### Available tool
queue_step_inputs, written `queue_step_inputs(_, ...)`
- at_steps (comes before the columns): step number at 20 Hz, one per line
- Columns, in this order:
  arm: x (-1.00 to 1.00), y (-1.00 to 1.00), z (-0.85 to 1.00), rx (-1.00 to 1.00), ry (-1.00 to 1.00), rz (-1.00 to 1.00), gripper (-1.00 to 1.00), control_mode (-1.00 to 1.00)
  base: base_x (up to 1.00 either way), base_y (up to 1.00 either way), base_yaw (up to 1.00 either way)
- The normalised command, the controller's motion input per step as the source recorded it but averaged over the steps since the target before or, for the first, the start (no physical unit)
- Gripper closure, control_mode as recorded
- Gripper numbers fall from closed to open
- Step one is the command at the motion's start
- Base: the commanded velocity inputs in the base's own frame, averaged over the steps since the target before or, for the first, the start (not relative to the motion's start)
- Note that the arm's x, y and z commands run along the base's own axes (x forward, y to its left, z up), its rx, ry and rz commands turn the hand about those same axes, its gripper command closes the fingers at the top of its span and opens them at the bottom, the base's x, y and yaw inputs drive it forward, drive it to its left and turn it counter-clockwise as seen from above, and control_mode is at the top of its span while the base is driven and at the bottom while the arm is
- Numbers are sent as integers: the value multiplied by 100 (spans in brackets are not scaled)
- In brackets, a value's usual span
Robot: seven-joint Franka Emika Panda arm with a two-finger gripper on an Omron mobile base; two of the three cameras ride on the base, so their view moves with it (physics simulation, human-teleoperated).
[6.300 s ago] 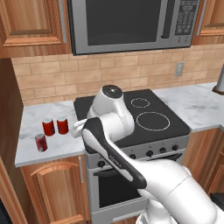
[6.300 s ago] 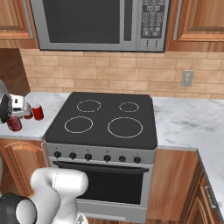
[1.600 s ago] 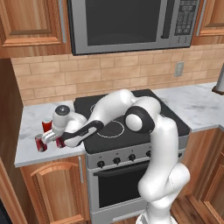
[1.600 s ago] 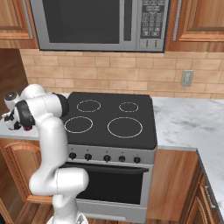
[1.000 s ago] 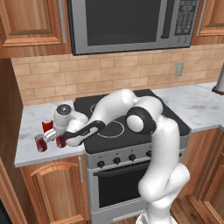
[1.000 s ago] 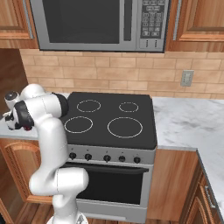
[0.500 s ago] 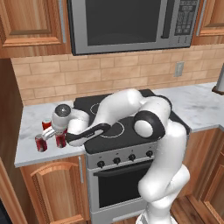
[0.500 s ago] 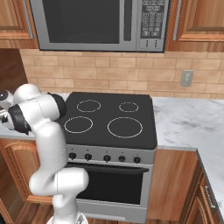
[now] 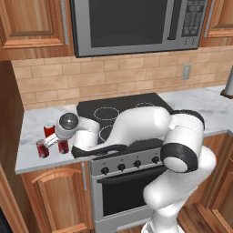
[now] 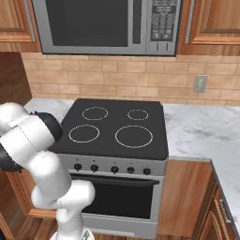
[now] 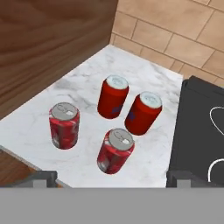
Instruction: Four empty soda cans are scattered around the kitchen. Gather all the cans and cluster them next to the stove for recycling.
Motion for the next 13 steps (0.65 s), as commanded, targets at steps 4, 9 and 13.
queue_step_inputs(4,-70,-53,82,11,-7,0,-100,-100,0,0,0)
queue_step_inputs(9,-56,-55,100,16,2,-5,-100,-100,0,0,0)
queue_step_inputs(13,-63,-60,99,14,14,-8,-100,-100,0,0,0)
